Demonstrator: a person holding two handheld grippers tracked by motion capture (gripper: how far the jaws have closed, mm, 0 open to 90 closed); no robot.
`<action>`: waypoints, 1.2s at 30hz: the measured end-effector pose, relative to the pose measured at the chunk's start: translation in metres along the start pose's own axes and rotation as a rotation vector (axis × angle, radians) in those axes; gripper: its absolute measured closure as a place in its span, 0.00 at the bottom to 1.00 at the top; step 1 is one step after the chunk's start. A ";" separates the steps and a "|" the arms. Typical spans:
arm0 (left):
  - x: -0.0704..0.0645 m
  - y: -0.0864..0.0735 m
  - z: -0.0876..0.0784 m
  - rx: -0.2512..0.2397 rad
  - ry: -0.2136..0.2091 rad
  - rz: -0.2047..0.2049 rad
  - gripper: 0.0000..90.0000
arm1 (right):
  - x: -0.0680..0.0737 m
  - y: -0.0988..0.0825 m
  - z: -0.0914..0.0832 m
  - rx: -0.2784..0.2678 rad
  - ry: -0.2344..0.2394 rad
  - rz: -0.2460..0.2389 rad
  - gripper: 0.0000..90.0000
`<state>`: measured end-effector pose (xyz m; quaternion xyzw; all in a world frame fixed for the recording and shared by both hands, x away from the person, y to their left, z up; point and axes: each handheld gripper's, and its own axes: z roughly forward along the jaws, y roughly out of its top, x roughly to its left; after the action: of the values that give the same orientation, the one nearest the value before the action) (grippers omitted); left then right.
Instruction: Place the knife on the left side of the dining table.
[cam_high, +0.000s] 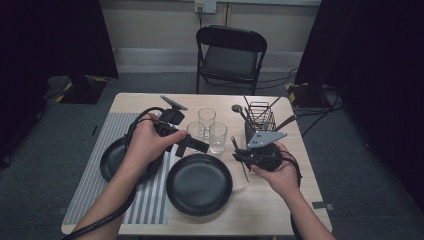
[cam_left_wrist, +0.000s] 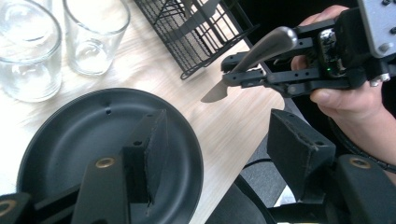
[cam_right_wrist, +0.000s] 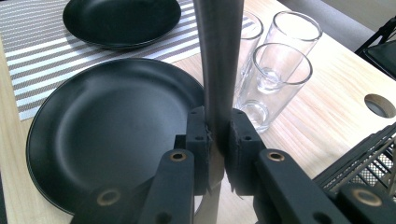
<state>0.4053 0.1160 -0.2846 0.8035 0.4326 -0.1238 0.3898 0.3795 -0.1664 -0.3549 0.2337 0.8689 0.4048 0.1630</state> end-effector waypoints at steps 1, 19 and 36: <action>-0.001 0.001 0.000 0.005 -0.002 0.000 0.43 | 0.001 0.000 0.001 0.001 0.001 -0.001 0.90; -0.017 0.015 0.008 0.014 -0.020 -0.001 0.45 | 0.006 0.007 0.006 0.022 0.014 -0.026 0.90; -0.022 0.023 0.026 0.002 -0.034 -0.063 0.58 | 0.014 0.015 0.010 0.041 0.023 -0.076 0.90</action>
<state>0.4142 0.0766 -0.2779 0.7877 0.4508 -0.1502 0.3920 0.3768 -0.1439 -0.3508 0.1991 0.8872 0.3829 0.1632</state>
